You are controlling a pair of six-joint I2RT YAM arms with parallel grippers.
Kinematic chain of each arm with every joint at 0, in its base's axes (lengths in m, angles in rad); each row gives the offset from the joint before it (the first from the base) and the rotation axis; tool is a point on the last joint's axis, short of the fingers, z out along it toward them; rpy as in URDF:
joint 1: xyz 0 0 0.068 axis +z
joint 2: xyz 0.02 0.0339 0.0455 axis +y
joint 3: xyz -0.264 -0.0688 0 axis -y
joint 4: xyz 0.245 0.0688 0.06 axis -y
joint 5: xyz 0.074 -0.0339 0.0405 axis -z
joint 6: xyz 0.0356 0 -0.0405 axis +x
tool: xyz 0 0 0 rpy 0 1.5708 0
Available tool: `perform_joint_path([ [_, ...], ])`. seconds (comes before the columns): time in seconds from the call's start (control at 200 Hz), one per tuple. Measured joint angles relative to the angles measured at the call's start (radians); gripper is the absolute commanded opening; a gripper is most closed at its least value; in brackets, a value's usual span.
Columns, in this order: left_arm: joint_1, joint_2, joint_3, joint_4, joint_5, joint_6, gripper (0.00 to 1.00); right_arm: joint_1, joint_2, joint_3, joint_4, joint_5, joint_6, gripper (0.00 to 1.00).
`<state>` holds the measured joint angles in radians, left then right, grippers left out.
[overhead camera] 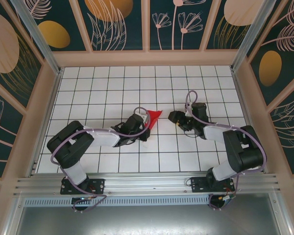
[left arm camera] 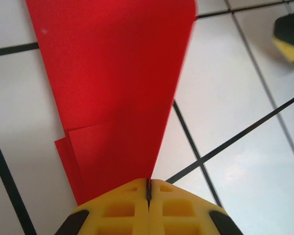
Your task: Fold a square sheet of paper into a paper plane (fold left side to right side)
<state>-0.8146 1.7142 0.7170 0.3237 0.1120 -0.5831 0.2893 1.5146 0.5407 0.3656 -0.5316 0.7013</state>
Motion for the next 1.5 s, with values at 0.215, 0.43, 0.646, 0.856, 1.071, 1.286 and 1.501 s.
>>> perform_joint_path([
  [0.215, 0.042, -0.014, -0.068, 0.162, 0.093, -0.093, 0.00, 0.013, 0.051, 0.000, 0.032, -0.020, -0.013, 0.65],
  [0.43, 0.065, -0.013, -0.089, 0.236, 0.144, -0.159, 0.00, 0.051, 0.089, 0.005, 0.049, -0.019, -0.014, 0.65],
  [0.646, 0.090, 0.030, -0.118, 0.319, 0.184, -0.226, 0.00, 0.082, 0.124, 0.034, 0.066, -0.019, -0.012, 0.64],
  [0.856, 0.095, 0.060, -0.134, 0.376, 0.210, -0.278, 0.00, 0.102, 0.151, 0.050, 0.093, -0.018, -0.004, 0.64],
  [1.071, 0.103, 0.075, -0.156, 0.441, 0.230, -0.332, 0.00, 0.130, 0.187, 0.081, 0.111, -0.011, 0.015, 0.61],
  [1.286, 0.108, 0.087, -0.166, 0.488, 0.247, -0.366, 0.00, 0.149, 0.242, 0.131, 0.126, -0.008, 0.043, 0.57],
  [1.501, 0.108, 0.097, -0.172, 0.507, 0.248, -0.381, 0.00, 0.161, 0.279, 0.169, 0.131, -0.002, 0.072, 0.54],
])
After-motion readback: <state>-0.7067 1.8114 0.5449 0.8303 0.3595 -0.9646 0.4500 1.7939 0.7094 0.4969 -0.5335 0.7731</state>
